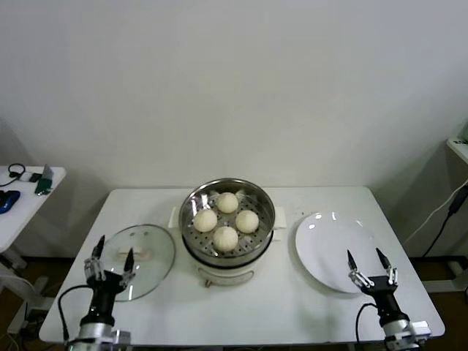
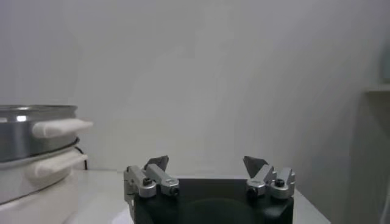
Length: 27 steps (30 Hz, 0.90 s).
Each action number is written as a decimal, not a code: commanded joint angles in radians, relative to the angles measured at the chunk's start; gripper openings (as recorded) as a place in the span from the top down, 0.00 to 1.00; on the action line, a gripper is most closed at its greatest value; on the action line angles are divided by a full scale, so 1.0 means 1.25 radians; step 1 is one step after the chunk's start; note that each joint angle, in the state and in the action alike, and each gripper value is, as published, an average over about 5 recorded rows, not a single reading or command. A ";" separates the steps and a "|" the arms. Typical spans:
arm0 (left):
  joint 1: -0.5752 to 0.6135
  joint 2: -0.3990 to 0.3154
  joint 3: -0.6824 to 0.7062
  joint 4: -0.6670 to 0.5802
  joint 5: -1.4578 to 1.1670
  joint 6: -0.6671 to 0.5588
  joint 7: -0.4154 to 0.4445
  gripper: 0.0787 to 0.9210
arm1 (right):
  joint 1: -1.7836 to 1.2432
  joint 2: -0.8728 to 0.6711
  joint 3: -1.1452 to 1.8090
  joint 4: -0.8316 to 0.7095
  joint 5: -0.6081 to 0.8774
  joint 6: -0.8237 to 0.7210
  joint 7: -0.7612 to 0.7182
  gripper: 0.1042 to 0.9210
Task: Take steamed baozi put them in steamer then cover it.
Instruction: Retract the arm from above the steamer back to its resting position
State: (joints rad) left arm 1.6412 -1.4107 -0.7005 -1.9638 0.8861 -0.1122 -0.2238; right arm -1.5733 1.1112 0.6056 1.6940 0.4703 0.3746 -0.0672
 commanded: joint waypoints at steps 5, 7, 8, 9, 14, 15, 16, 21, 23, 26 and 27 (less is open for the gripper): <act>-0.099 0.002 -0.003 0.230 0.425 0.076 -0.018 0.12 | -0.035 0.063 0.004 -0.004 -0.039 0.042 0.026 0.12; -0.109 0.001 -0.002 0.245 0.425 0.079 -0.020 0.12 | -0.035 0.066 0.004 -0.006 -0.039 0.043 0.027 0.12; -0.115 0.001 -0.001 0.253 0.426 0.081 -0.021 0.12 | -0.034 0.067 0.005 -0.006 -0.039 0.043 0.028 0.12; -0.121 0.001 -0.001 0.260 0.426 0.083 -0.023 0.12 | -0.033 0.069 0.005 -0.006 -0.039 0.043 0.028 0.12; -0.158 0.004 0.004 0.293 0.421 0.087 -0.029 0.12 | -0.033 0.078 0.006 -0.005 -0.040 0.042 0.028 0.12; -0.165 0.006 0.006 0.298 0.421 0.087 -0.029 0.12 | -0.033 0.079 0.005 -0.005 -0.040 0.042 0.028 0.12; -0.173 0.007 0.009 0.304 0.421 0.088 -0.029 0.12 | -0.034 0.080 0.005 -0.005 -0.040 0.042 0.028 0.12; -0.211 0.014 0.017 0.338 0.426 0.091 -0.031 0.12 | -0.040 0.084 0.006 -0.006 -0.042 0.048 0.028 0.12; -0.223 0.018 0.018 0.351 0.427 0.091 -0.029 0.12 | -0.043 0.086 0.009 -0.004 -0.042 0.050 0.028 0.12; -0.237 0.023 0.020 0.369 0.427 0.092 -0.028 0.12 | -0.047 0.089 0.013 -0.001 -0.042 0.053 0.028 0.12; -0.241 0.025 0.020 0.375 0.427 0.092 -0.028 0.12 | -0.049 0.090 0.014 0.000 -0.042 0.053 0.028 0.12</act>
State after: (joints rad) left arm 1.4191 -1.3885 -0.6797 -1.5924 1.3758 -0.0075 -0.2569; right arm -1.6268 1.2120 0.6197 1.6905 0.4224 0.4344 -0.0347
